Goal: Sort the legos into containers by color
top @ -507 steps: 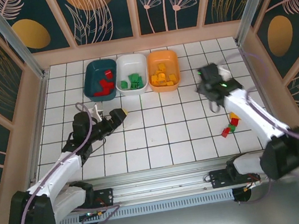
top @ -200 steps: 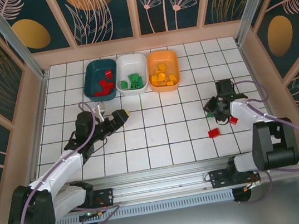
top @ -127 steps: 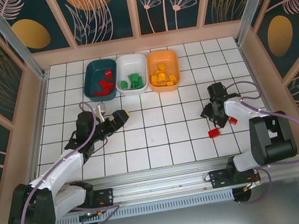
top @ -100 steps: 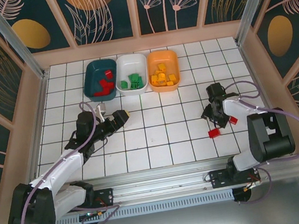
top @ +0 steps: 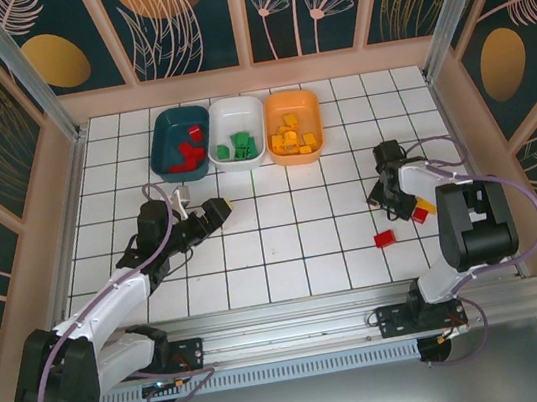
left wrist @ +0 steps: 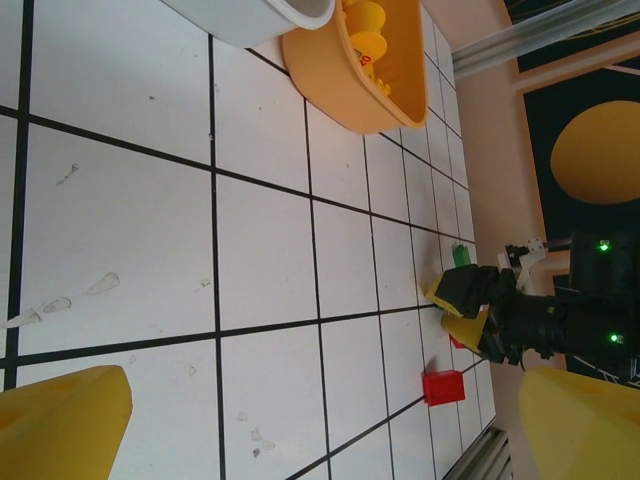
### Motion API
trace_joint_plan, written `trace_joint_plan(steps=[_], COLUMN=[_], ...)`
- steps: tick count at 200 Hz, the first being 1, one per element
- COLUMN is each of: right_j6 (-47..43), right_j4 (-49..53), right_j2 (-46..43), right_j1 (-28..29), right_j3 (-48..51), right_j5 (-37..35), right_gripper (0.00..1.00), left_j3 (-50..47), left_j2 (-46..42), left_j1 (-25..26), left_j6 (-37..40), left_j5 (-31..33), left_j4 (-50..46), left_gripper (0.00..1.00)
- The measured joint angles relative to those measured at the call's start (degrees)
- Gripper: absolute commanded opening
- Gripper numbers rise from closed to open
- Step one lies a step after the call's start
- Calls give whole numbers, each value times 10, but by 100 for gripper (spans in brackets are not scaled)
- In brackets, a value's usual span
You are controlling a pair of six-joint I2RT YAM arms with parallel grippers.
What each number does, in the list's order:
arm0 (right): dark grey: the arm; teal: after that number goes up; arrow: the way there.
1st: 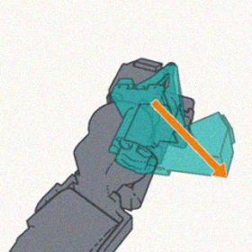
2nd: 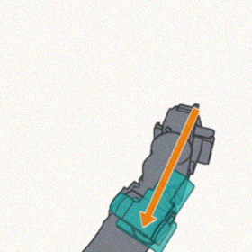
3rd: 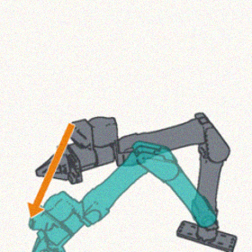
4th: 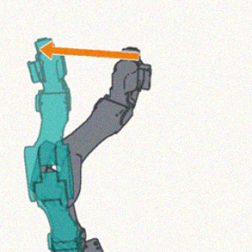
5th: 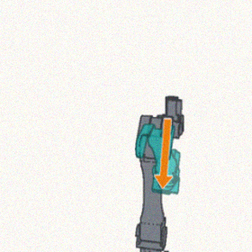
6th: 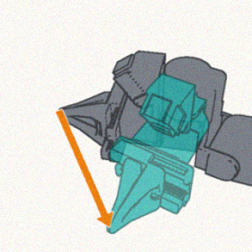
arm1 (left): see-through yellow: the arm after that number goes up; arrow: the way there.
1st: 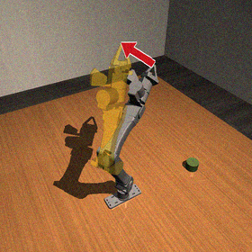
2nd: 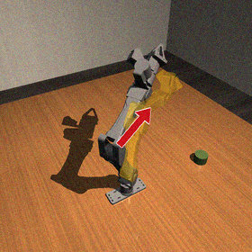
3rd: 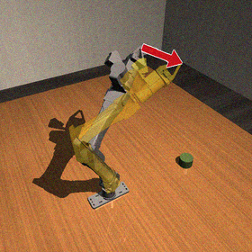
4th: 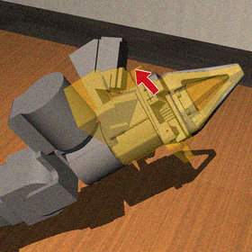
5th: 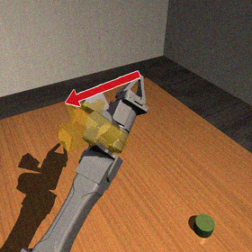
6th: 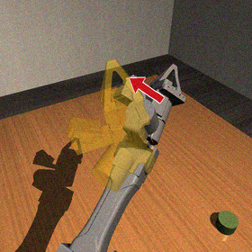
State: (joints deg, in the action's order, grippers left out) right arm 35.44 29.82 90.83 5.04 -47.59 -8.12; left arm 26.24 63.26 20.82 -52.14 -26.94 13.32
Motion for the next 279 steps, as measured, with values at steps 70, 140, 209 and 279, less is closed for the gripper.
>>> trace_joint_plan(steps=[70,140,209,279], right_j6=[-26,-36,-31,-77], right_j4=[-16,-18,-76,9], right_j2=[42,39,156,548], right_j1=[-6,23,277,311], right_j3=[-43,-68,-398,-907], right_j5=[-4,-13,-10,48], right_gripper=[37,32,32,61], left_j3=[0,16,24,22], left_j2=[0,-6,13,0], left_j1=[0,-3,-158,-159], left_j6=[6,21,-9,9], left_j5=[6,43,64,7], left_j4=[-8,-51,-83,-117], left_gripper=[99,98,98,99])
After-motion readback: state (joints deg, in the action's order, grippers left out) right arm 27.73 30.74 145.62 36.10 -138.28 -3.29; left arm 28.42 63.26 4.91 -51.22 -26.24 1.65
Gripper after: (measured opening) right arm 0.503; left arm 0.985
